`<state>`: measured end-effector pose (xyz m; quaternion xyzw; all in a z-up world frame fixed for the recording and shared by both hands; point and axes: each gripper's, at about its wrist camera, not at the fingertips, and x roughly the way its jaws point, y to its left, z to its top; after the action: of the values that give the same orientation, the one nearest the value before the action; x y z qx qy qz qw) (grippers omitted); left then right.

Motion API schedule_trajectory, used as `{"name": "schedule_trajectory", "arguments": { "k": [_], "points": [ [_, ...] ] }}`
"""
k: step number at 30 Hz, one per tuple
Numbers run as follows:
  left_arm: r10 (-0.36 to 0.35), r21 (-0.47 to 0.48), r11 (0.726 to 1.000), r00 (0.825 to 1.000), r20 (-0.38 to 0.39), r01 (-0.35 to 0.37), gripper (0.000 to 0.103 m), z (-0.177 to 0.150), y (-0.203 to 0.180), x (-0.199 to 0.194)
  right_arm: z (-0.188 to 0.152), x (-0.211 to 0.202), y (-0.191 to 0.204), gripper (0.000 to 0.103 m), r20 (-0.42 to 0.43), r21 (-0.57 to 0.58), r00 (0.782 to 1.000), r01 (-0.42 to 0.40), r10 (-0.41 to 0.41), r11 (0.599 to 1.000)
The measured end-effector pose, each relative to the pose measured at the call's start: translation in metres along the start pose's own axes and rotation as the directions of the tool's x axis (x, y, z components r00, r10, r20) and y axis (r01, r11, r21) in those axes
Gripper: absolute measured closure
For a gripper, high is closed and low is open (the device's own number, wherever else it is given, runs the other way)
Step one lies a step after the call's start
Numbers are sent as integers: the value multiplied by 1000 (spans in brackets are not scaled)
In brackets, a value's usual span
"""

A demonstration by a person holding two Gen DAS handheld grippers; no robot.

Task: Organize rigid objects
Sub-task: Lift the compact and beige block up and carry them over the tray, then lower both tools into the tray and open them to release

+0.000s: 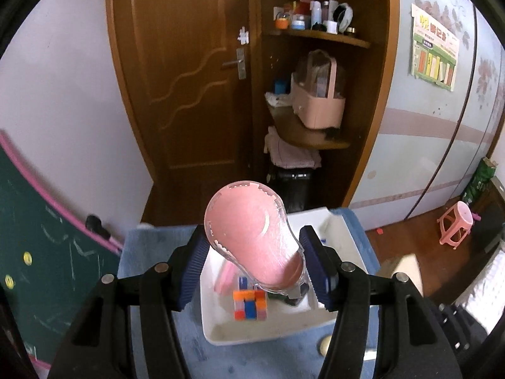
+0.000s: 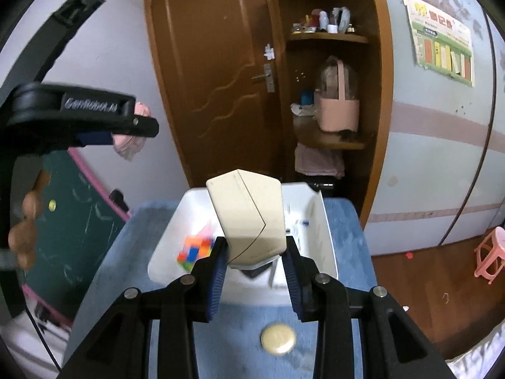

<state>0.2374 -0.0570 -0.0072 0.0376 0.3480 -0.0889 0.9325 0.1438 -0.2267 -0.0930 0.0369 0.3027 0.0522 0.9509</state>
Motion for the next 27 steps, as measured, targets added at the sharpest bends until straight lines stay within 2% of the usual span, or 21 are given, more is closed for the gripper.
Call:
{"name": "schedule_trajectory", "arguments": {
  "k": [4, 7, 12, 16, 19, 24, 27],
  "points": [
    [10, 7, 1000, 1000, -10, -10, 40, 14, 2, 19, 37, 12, 1, 68, 23, 40, 999, 39, -40, 998],
    [58, 30, 998, 998, -28, -57, 40, 16, 3, 46, 59, 22, 1, 68, 26, 78, 997, 73, -75, 994],
    [141, 79, 988, 982, -124, -132, 40, -2, 6, 107, 72, 51, 0, 68, -26, 122, 995, 94, -91, 988],
    [169, 79, 985, 964, -206, -156, 40, -20, 11, 145, 60, 84, 1, 68, -115, 130, 990, 101, -87, 986],
    [185, 81, 982, 945, -270, -169, 40, -35, 13, 172, 45, 109, 1, 68, -188, 120, 977, 123, -99, 985],
    [203, 114, 978, 920, -336, -174, 40, -55, 13, 197, 12, 144, -1, 68, -305, 104, 946, 148, -110, 984],
    [203, 133, 977, 912, -357, -165, 40, -62, 10, 206, -4, 160, 0, 68, -357, 87, 927, 161, -120, 983]
  ]
}}
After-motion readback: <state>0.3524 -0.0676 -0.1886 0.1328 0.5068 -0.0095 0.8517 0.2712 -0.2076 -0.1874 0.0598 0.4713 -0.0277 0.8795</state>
